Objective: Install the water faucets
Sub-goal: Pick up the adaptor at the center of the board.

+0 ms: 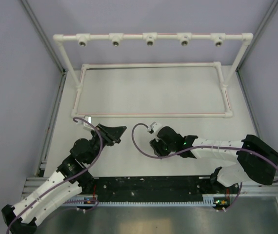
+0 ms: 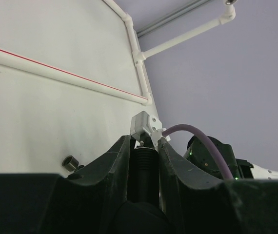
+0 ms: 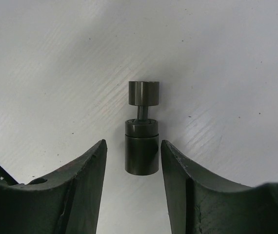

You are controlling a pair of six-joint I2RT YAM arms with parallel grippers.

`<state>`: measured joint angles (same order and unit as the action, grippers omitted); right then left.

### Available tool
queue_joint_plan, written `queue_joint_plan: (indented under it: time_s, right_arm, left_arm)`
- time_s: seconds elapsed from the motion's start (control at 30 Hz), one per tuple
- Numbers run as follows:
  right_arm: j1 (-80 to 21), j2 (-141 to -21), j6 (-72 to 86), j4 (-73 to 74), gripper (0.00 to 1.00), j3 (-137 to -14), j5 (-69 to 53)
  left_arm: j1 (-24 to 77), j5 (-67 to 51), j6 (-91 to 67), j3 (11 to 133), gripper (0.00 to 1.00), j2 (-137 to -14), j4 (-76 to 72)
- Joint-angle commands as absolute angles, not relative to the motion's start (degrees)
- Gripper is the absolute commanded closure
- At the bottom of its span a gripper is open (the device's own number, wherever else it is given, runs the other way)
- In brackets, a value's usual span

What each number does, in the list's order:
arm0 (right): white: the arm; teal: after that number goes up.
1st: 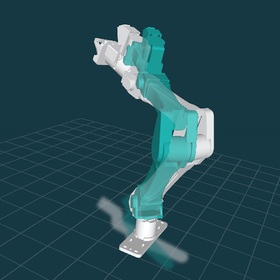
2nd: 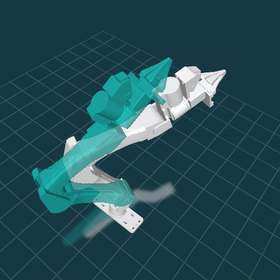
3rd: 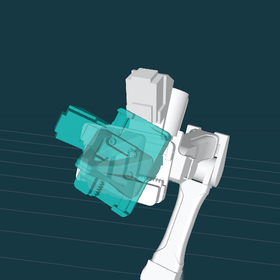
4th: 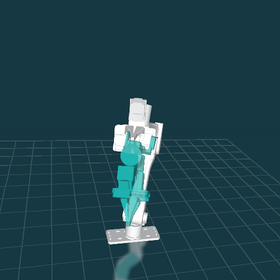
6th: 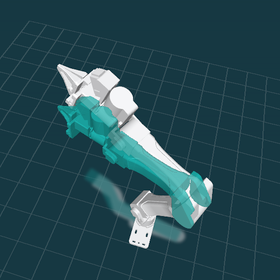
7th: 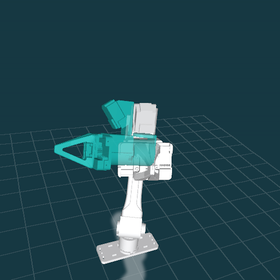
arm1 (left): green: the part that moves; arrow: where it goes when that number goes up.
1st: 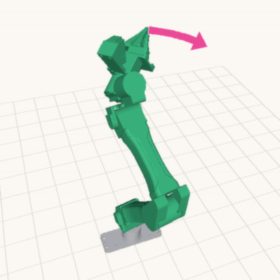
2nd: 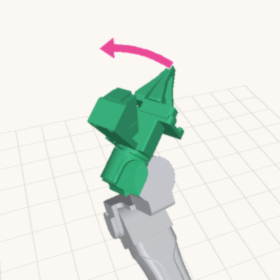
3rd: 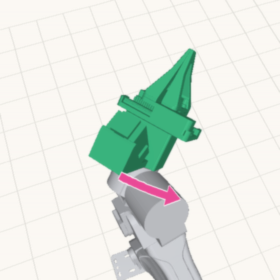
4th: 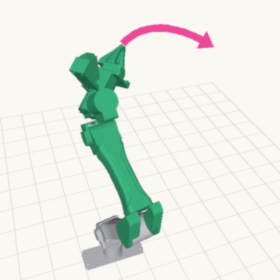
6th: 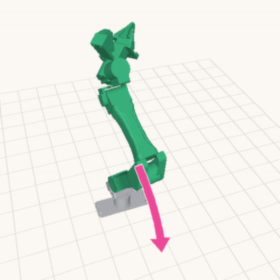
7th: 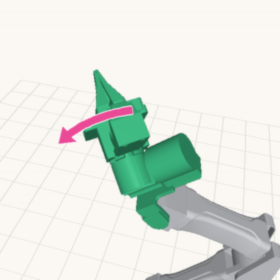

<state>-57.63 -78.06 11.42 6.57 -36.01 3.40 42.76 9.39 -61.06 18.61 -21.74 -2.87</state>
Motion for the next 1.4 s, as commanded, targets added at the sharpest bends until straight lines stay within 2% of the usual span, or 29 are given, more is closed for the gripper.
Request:
queue_joint_plan:
  time_s: [0.0, 0.23, 0.33, 0.4, 0.5, 0.53, 0.73, 0.93, 1.13, 1.23, 1.37]
  right_arm:
    - [-58.2, -80.2, 9.9, 5.7, 0.53, -37.3, 4.7]
    - [-58.2, -84.7, 9.4, 6.2, 0.56, -38.7, 5.3]
    - [-58.3, -85.2, 9.5, 5.9, 0.62, -38.4, 5.5]
    - [-58.2, -84.7, 9.6, 5.9, 0.71, -38.2, 5.5]
    - [-58.2, -82.4, 10.3, 6.0, 0.98, -37.7, 5.6]
    - [-58.2, -81.1, 10.5, 6.1, 1.00, -37.4, 5.3]
    - [-58.4, -65.3, 11.8, 7.9, 1.00, -38.0, 0.9]
    - [-58.3, -53.5, 12.7, 12.6, 1.00, -46.6, -7.6]
    - [-58.4, -52.9, 14.2, 18.9, 1.00, -57.9, -11.9]
    - [-58.3, -53.8, 14.9, 20.2, 1.00, -62.3, -14.1]
    - [-58.3, -57.5, 16.3, 23.8, 1.00, -67.8, -17.4]
  left_arm:
    - [42.5, 9.1, -61.5, 18.5, 1.00, -20.4, -6.2]
    - [42.5, 9.2, -61.6, 18.3, 1.00, -20.4, -6.1]
    - [42.5, 9.4, -61.5, 18.1, 1.00, -20.0, -5.9]
    - [42.5, 9.5, -61.6, 17.9, 1.00, -20.0, -5.9]
    - [42.5, 9.7, -61.9, 17.9, 1.00, -20.0, -6.1]
    - [42.5, 9.7, -62.0, 18.0, 1.00, -20.0, -6.2]
    - [42.5, 10.4, -62.5, 20.1, 1.00, -21.2, -8.3]
    - [42.5, 9.3, -62.8, 26.4, 1.00, -26.4, -10.9]
    - [42.5, 5.5, -64.9, 31.9, 1.00, -32.2, -14.6]
    - [42.6, 6.1, -64.8, 37.9, 1.00, -34.5, -6.5]
    - [42.7, 6.2, -63.7, 39.7, 1.00, -35.9, -5.7]
